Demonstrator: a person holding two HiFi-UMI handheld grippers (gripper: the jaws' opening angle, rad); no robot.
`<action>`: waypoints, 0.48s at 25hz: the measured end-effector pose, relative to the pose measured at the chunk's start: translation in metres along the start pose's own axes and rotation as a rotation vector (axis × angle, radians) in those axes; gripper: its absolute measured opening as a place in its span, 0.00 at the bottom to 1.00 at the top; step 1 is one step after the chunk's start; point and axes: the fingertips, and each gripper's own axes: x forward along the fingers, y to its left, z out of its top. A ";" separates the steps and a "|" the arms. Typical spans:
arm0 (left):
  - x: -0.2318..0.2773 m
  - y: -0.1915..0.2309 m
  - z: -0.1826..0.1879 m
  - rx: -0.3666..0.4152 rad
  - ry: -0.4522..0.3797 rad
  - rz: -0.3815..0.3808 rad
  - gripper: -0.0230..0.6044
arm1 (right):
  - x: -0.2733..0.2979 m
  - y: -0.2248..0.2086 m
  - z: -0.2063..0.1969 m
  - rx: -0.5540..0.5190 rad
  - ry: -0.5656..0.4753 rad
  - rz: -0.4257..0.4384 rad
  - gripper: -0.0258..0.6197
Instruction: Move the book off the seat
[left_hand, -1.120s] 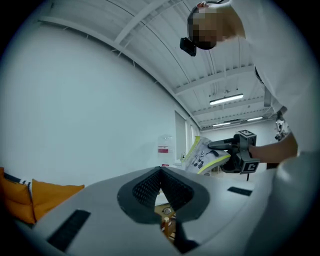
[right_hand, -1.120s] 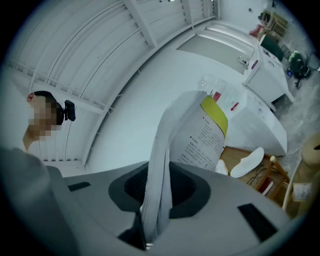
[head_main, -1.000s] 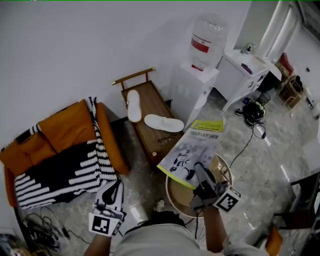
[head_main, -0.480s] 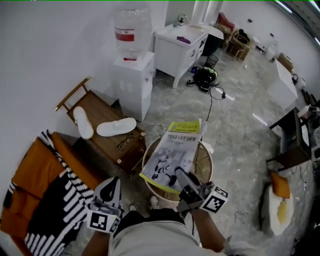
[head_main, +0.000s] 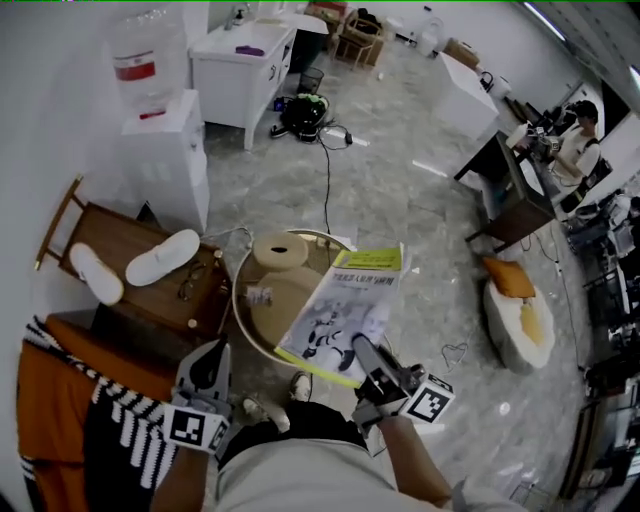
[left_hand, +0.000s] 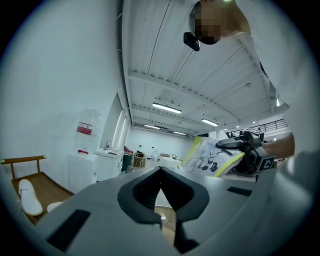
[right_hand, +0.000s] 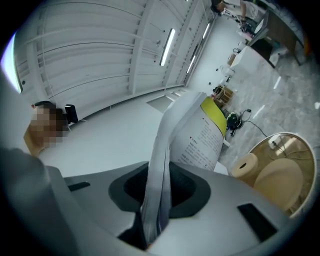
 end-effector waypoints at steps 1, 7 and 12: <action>0.003 -0.003 -0.003 -0.019 0.006 -0.020 0.06 | -0.006 -0.001 0.000 -0.003 -0.012 -0.020 0.18; 0.033 -0.021 -0.015 -0.020 0.005 -0.125 0.06 | -0.028 -0.018 0.004 -0.018 -0.054 -0.099 0.18; 0.056 -0.041 -0.020 -0.023 0.028 -0.139 0.06 | -0.046 -0.049 0.011 -0.009 -0.056 -0.120 0.18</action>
